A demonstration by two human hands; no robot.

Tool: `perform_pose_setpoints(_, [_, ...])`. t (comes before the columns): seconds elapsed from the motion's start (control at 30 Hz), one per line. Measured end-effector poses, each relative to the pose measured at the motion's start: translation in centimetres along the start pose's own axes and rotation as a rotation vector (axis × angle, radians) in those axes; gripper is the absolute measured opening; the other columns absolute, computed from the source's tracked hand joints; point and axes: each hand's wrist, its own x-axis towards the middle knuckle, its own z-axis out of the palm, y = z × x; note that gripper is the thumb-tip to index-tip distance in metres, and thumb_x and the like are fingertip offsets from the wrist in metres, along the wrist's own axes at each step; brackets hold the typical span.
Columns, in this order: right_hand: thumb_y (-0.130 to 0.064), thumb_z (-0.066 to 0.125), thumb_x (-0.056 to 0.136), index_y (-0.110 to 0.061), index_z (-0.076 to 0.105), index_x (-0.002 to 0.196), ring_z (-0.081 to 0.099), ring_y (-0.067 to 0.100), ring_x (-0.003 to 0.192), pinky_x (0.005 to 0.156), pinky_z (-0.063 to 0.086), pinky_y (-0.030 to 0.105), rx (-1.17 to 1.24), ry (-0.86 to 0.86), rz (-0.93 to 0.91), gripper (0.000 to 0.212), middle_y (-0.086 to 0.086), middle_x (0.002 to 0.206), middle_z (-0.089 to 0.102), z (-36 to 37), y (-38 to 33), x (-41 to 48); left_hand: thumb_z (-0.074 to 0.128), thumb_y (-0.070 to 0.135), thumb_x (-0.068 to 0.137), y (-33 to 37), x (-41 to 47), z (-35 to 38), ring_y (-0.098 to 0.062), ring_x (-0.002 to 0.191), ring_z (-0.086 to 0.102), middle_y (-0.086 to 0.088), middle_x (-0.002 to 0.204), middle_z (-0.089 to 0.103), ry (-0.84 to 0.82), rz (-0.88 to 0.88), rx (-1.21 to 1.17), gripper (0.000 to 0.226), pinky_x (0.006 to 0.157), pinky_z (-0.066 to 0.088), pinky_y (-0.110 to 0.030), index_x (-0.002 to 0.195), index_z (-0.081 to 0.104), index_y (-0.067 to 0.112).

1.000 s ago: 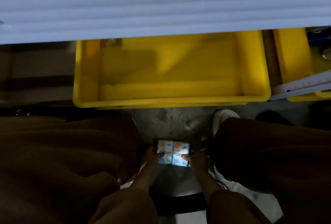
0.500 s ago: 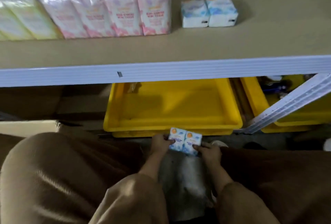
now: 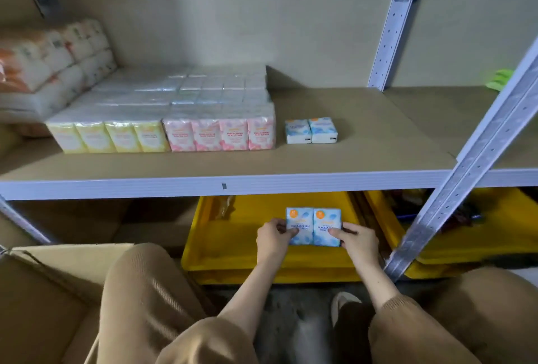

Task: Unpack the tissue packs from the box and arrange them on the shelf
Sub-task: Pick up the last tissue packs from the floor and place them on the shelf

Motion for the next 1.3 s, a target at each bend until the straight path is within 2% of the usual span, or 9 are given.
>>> perform_pose_setpoints(0.2, [-0.012,0.071,0.079,0.002,0.060,0.120,0.065,0.030,0.102,0.085,0.056,0.044,-0.028,0.026,-0.180,0.044,0.019,0.118,0.066,-2.5,-5.2,-2.8,0.066,0.021,0.087,3.6,-2.6,-1.8,-0.020,0.108,0.065,-0.012,0.121,0.066,0.093,0.108,-0.116,0.042,0.073,0.051,-0.020,0.123,0.058,0.002])
perform_pose_setpoints(0.43, [-0.008,0.071,0.078,0.004,0.067,0.109,0.066,0.026,0.091,0.089,0.053,0.047,0.081,0.065,-0.274,0.033,0.014,0.099,0.070,-5.0,-10.0,-4.2,0.072,0.020,0.081,7.9,-3.8,-4.5,-0.015,0.088,0.065,-0.014,0.105,0.072,0.203,0.278,-0.186,0.034,0.056,0.044,-0.010,0.108,0.067,0.000])
perform_pose_setpoints(0.6, [-0.009,0.071,0.079,0.003,0.070,0.102,0.066,0.026,0.089,0.089,0.051,0.049,0.086,0.062,-0.302,0.027,0.014,0.091,0.071,-5.2,-12.4,-3.9,0.072,0.022,0.081,10.1,-3.2,-5.8,-0.021,0.096,0.068,-0.013,0.106,0.072,0.207,0.317,-0.190,0.037,0.075,0.054,-0.028,0.110,0.067,-0.001])
perform_pose_setpoints(0.8, [-0.011,0.068,0.082,0.008,0.069,0.100,0.058,0.020,0.078,0.059,0.040,0.028,0.070,0.017,-0.275,0.026,0.015,0.086,0.070,-4.5,-14.1,-1.4,0.073,0.020,0.081,12.1,-0.9,-6.4,-0.023,0.089,0.067,-0.015,0.101,0.073,0.233,0.325,-0.144,0.034,0.077,0.053,-0.032,0.106,0.068,-0.002])
perform_pose_setpoints(0.93, [-0.013,0.067,0.083,0.007,0.069,0.101,0.060,0.023,0.079,0.062,0.047,0.029,-0.013,-0.006,-0.229,0.027,0.015,0.091,0.071,-4.2,-15.0,0.9,0.072,0.021,0.081,13.2,1.1,-6.5,-0.025,0.095,0.068,-0.014,0.104,0.072,0.158,0.248,-0.100,0.036,0.076,0.055,-0.033,0.108,0.066,-0.002])
perform_pose_setpoints(1.0, [-0.011,0.068,0.082,0.007,0.069,0.101,0.067,0.031,0.086,0.077,0.056,0.043,-0.011,-0.035,-0.184,0.027,0.013,0.090,0.070,-4.1,-15.3,2.1,0.072,0.018,0.081,13.7,1.9,-6.6,-0.028,0.094,0.068,-0.016,0.103,0.072,0.120,0.225,-0.068,0.031,0.064,0.050,-0.028,0.104,0.068,-0.002])
perform_pose_setpoints(1.07, [-0.010,0.070,0.080,0.008,0.069,0.099,0.069,0.036,0.091,0.088,0.053,0.053,-0.039,-0.049,-0.153,0.026,0.017,0.085,0.069,-4.0,-15.5,3.0,0.072,0.017,0.081,13.9,2.6,-6.5,-0.028,0.084,0.065,-0.018,0.096,0.072,0.100,0.213,-0.026,0.019,0.052,0.041,-0.022,0.090,0.068,0.001])
perform_pose_setpoints(1.17, [-0.012,0.070,0.080,0.007,0.070,0.098,0.069,0.036,0.091,0.088,0.053,0.052,-0.073,-0.069,-0.150,0.026,0.020,0.087,0.071,-3.8,-15.6,4.0,0.071,0.019,0.082,14.1,3.3,-6.3,-0.024,0.073,0.056,-0.013,0.080,0.063,0.087,0.195,0.045,0.020,0.059,0.049,-0.033,0.074,0.056,0.007])
perform_pose_setpoints(1.3, [-0.018,0.068,0.083,0.007,0.067,0.106,0.066,0.032,0.097,0.087,0.054,0.040,-0.218,-0.041,-0.263,0.033,0.020,0.102,0.071,-3.6,-16.0,4.0,0.063,0.021,0.089,14.3,3.3,-6.4,-0.027,0.091,0.063,-0.017,0.107,0.069,0.063,0.245,0.220,0.026,0.067,0.043,-0.028,0.104,0.066,0.000])
